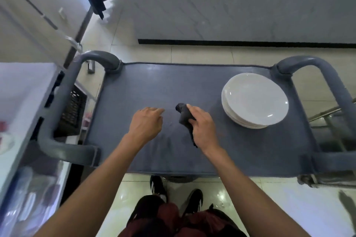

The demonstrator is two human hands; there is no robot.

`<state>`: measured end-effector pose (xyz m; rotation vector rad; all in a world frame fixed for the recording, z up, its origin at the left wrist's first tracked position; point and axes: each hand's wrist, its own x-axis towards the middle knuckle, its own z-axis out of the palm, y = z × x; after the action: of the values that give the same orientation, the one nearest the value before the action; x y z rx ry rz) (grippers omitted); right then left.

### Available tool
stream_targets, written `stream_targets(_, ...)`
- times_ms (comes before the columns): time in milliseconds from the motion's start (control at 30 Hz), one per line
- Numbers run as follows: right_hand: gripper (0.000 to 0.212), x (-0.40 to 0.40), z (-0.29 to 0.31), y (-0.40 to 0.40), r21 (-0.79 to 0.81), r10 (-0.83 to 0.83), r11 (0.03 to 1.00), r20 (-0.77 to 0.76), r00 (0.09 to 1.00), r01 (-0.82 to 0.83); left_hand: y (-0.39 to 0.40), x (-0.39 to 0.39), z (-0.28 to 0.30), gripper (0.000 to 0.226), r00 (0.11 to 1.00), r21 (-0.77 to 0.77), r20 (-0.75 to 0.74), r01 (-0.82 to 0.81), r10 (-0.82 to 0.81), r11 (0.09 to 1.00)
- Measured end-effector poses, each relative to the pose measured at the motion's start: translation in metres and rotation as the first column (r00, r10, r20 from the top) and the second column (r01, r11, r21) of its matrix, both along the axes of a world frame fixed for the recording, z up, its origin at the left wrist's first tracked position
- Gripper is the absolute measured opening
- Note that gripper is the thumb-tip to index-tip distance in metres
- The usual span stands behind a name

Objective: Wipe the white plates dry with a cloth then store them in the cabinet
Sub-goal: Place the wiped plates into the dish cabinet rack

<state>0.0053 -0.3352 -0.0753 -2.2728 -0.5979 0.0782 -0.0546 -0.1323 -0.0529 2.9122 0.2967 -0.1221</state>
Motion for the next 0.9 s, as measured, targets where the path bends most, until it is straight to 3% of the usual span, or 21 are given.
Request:
stream_targets(167,0.049,0.022,-0.008,0.079,-0.187,0.130,0.975,0.059,0.990,-0.117,0.051,-0.009,-0.003,0.041,0.996,-0.028,-0.042,-0.075,0.074,0.997)
stream_targets(433,0.055,0.015,-0.022,0.142,-0.363,0.147,0.919,-0.051,0.988,-0.155,0.108,-0.006,-0.019,0.039,0.993,-0.069,-0.056,-0.111,0.107,0.991)
stream_targets(700,0.048,0.039,-0.004,0.108,-0.158,-0.022,0.987,-0.014,1.000,0.020,0.092,0.031,-0.013,0.026,0.999,-0.107,0.033,0.006,-0.003,0.994)
stream_targets(900,0.046,0.068,0.040,0.046,-0.127,-0.119,0.983,0.096,0.988,0.131,0.049,0.074,0.013,0.038,0.992,-0.232,0.086,0.105,-0.087,0.967)
